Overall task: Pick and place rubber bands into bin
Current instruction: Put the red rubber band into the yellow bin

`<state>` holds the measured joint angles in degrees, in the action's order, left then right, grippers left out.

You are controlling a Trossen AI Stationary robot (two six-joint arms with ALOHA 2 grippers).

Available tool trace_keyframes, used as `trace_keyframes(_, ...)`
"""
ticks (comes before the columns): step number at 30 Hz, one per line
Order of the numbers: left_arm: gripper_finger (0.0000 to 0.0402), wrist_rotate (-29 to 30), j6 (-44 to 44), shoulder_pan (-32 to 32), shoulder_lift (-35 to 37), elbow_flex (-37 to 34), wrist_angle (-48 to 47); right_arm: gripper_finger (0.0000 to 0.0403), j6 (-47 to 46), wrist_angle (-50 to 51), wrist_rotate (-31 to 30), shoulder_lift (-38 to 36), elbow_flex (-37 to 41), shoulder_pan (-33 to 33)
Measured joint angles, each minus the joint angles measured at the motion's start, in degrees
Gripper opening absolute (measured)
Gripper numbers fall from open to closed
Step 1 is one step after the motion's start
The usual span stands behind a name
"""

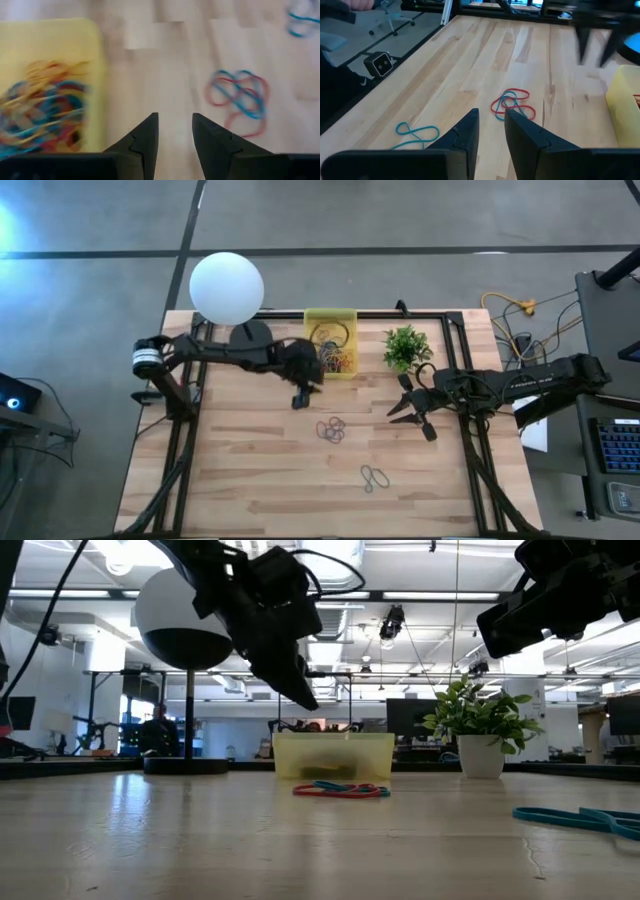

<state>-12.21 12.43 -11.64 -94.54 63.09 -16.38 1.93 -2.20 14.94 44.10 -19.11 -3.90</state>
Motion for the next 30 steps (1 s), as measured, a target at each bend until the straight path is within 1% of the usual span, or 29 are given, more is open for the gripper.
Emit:
trace_keyframes(6, 0.0103, -0.34, 1.46, 6.07, -1.24, -0.76, 0.41, 0.0074, 0.2, -0.04, -0.02, 0.0, 0.0, 0.02)
trace_keyframes(14, 0.0103, 1.03, 1.4, 10.93, -4.61, -0.74, 2.08, 0.0073, 0.22, -0.04, -0.02, 0.0, 0.02, 0.02)
trace_keyframes(21, 0.0102, 2.55, 1.42, 12.26, -8.74, -0.33, 1.91, 0.0079, 0.2, -0.12, -0.02, 0.0, 0.02, 0.01)
trace_keyframes(27, 0.0102, 4.31, -1.54, 12.25, -10.82, -0.24, 1.92, 0.0071, 0.2, -0.13, -0.02, 0.0, 0.02, 0.01)
trace_keyframes(30, 0.0102, 4.57, -1.64, 12.3, -11.5, -0.25, 2.04, 0.0069, 0.2, -0.13, -0.02, 0.0, 0.02, 0.0)
